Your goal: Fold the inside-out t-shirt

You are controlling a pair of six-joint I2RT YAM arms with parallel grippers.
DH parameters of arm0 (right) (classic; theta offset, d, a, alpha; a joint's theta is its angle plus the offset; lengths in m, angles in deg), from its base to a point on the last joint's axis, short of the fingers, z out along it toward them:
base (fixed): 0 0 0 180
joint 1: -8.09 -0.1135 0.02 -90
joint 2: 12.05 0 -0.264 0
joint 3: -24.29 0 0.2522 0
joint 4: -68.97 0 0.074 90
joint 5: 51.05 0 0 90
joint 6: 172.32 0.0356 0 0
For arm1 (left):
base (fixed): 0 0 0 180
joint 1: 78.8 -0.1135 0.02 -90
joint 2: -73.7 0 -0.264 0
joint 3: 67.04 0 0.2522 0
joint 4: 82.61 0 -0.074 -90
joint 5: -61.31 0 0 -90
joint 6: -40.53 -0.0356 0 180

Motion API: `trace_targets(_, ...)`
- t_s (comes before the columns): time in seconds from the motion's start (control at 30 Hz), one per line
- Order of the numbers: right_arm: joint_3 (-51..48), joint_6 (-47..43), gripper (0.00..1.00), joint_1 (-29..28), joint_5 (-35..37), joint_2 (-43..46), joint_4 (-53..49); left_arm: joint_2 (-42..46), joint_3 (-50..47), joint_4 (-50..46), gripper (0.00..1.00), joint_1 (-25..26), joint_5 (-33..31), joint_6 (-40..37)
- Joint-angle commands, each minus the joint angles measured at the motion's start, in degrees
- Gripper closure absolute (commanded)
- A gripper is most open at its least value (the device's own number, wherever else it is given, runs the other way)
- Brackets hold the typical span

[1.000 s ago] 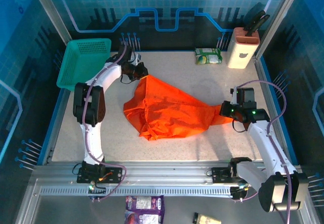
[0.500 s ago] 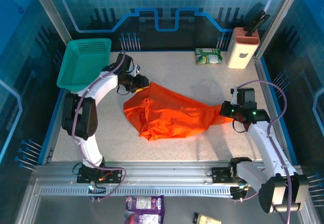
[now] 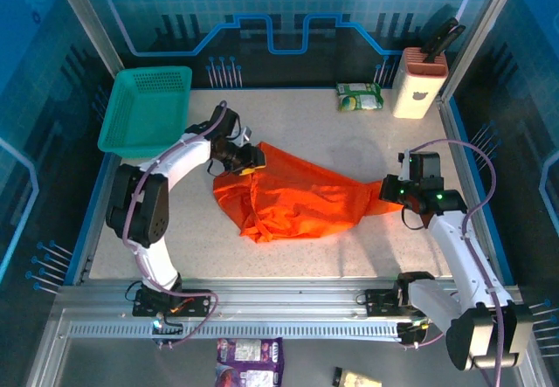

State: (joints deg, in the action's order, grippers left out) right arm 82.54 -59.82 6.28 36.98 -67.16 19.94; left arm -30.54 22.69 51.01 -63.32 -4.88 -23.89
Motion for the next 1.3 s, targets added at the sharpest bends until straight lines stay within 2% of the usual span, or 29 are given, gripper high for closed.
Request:
trace_targets(0.0,0.1,0.3,1.0,0.7,0.1,1.0,-0.9,-2.3,-0.2,0.3,0.57,0.1,0.1,1.2)
trace_targets(0.2,0.2,0.3,1.0,0.7,0.2,1.0,-0.9,-4.3,-0.8,-1.2,0.54,0.1,-3.7,1.3)
trace_targets(0.4,0.5,0.1,1.0,0.7,0.2,0.9,-1.1,-5.1,-2.4,0.7,0.54,0.0,-0.1,1.9)
trace_targets(0.67,0.2,0.3,1.0,0.7,0.2,1.2,-1.3,-5.0,-2.2,-0.2,0.53,0.0,1.2,1.6)
trace_targets(0.8,0.6,0.2,1.0,0.7,0.2,1.4,-1.7,-3.7,-2.6,1.1,0.59,0.0,6.3,1.1)
trace_targets(0.9,1.1,0.2,1.0,0.7,0.3,1.5,-2.2,-2.5,-3.0,1.2,0.62,0.0,7.6,0.8)
trace_targets(1.1,1.9,0.1,1.0,0.6,0.4,1.5,-2.4,-0.4,-3.3,0.0,0.67,0.0,3.4,-0.6)
trace_targets(1.27,2.2,0.1,1.0,0.7,0.3,1.4,-2.6,-3.3,-1.3,-4.5,0.58,0.0,-2.6,-2.1)
